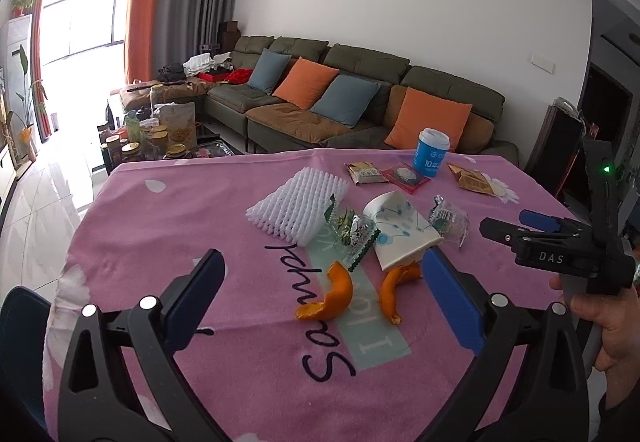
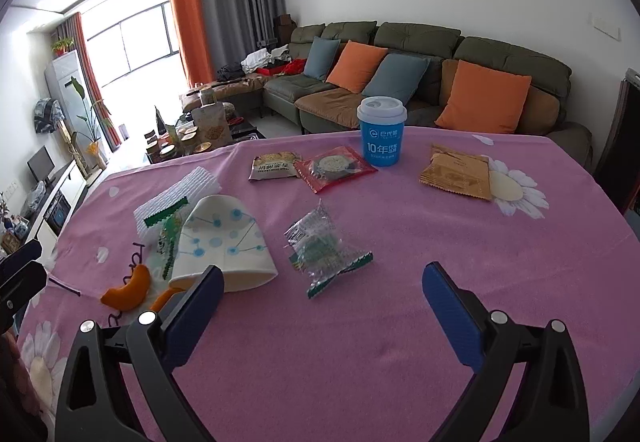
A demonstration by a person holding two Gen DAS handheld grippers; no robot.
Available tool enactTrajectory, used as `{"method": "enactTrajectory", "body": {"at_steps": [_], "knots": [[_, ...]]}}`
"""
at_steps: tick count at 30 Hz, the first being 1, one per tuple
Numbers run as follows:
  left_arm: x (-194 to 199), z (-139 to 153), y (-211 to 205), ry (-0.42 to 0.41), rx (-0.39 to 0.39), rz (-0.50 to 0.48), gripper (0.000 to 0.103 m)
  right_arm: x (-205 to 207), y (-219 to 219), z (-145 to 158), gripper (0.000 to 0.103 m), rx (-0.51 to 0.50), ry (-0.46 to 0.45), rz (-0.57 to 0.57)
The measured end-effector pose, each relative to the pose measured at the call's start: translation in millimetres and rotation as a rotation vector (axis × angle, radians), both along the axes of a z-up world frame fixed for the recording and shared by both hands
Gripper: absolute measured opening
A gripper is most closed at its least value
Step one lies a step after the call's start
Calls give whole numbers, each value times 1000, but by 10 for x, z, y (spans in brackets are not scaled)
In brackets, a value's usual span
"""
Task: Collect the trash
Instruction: 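Move both tools back over the table toward the remaining trash, then grasp the clear plastic wrapper with the right tool while the left tool grasps a green-edged wrapper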
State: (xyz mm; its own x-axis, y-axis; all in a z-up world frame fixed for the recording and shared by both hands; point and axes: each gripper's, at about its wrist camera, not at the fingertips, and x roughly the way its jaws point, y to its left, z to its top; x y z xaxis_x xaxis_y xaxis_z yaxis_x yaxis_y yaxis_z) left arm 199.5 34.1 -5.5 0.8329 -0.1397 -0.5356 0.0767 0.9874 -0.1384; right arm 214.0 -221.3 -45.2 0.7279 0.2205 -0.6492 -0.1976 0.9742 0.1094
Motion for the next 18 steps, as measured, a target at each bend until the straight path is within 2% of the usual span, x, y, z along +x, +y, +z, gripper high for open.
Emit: {"method": "enactTrajectory", "body": {"at_steps": [5,11,13,14,18], "knots": [[337,-37,-81,10,-27,-47,97,294,1,-69,96,7,35,11],[727,-134,-188,62,-52,-97,97,522,11,-160,96,18,68,30],[845,-169,-197,78,-67,-103,92,571,13,-190,95,22,82,36],[915,-196,-223,89,-72,-110,85,594,10,-202,95,24,85,38],[1155,-320,-232,151,-100,-120,80,673,-14,-263,95,32,106,40]]}}
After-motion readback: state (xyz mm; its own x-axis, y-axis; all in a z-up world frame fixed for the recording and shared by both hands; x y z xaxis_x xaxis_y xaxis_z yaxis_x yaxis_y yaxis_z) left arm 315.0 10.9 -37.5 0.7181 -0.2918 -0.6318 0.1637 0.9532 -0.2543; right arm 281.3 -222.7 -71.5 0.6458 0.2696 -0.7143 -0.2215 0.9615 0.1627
